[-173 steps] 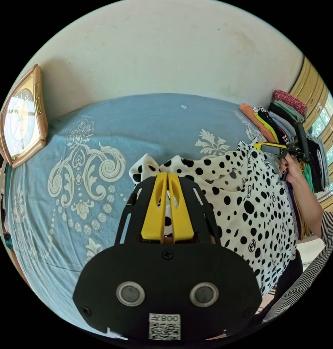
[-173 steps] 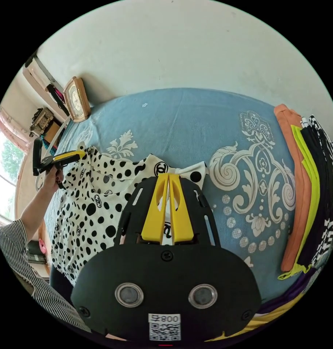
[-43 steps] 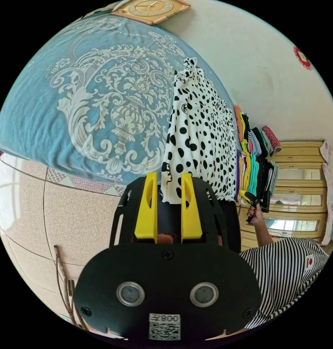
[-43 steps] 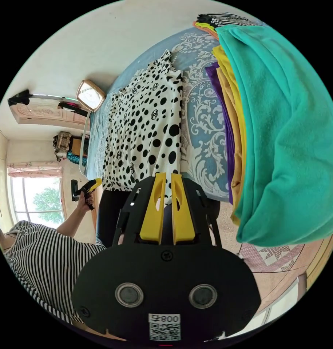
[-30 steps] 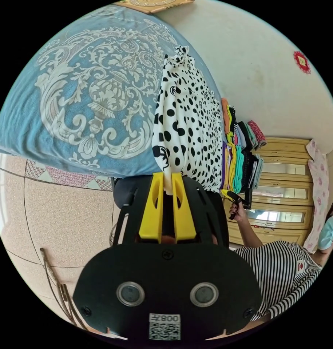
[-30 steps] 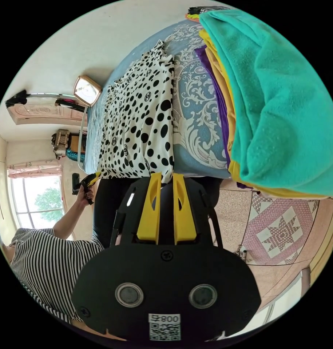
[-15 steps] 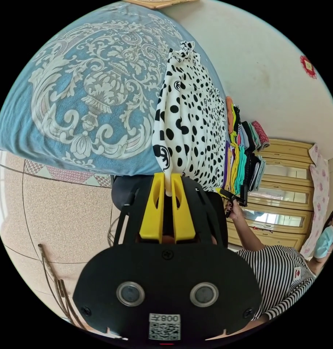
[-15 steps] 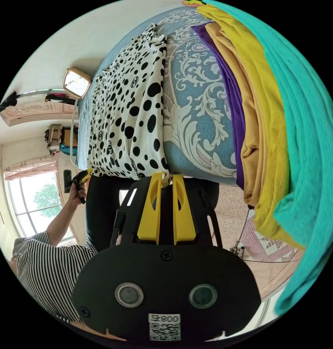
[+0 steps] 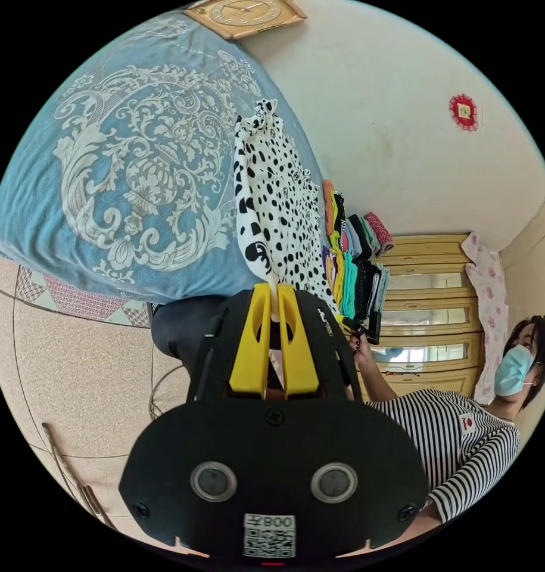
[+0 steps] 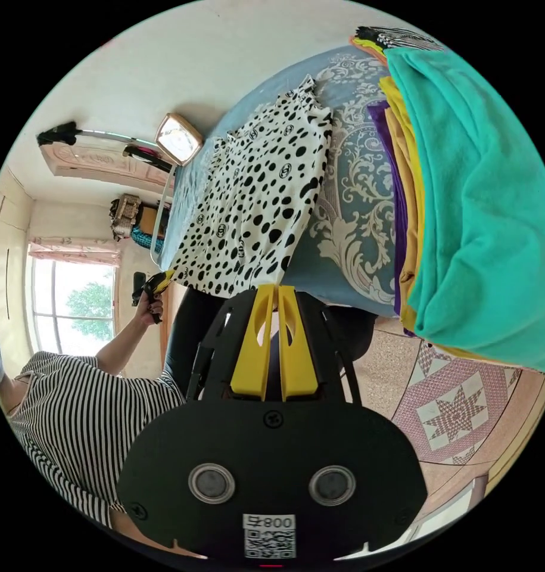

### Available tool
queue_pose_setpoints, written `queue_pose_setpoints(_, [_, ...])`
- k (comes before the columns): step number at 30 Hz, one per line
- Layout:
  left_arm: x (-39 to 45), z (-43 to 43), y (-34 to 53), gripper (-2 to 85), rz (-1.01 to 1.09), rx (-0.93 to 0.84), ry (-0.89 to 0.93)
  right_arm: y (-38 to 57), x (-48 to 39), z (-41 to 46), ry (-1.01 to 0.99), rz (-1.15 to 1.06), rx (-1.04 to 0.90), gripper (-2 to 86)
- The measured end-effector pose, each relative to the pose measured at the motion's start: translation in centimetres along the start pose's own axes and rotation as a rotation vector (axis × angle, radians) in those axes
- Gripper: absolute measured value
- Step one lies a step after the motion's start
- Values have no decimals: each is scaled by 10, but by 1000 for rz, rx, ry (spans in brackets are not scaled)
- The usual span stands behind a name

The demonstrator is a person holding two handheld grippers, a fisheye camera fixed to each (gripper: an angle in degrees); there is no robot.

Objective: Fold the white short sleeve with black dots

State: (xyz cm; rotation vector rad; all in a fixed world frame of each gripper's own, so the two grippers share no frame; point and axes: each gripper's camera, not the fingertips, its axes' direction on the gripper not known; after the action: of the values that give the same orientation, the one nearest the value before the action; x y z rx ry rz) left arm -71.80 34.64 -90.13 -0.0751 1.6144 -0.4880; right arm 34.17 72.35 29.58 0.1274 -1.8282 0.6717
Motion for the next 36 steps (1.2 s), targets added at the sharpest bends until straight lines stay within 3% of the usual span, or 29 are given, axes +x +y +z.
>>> queue_pose_setpoints(17, [60, -60, 82, 22, 114, 79, 126, 69, -92, -101, -62, -142, 127, 6])
queue_pose_setpoints(36, [38, -80, 191, 22, 15, 60, 169, 175, -73, -96, -107, -58, 65, 4])
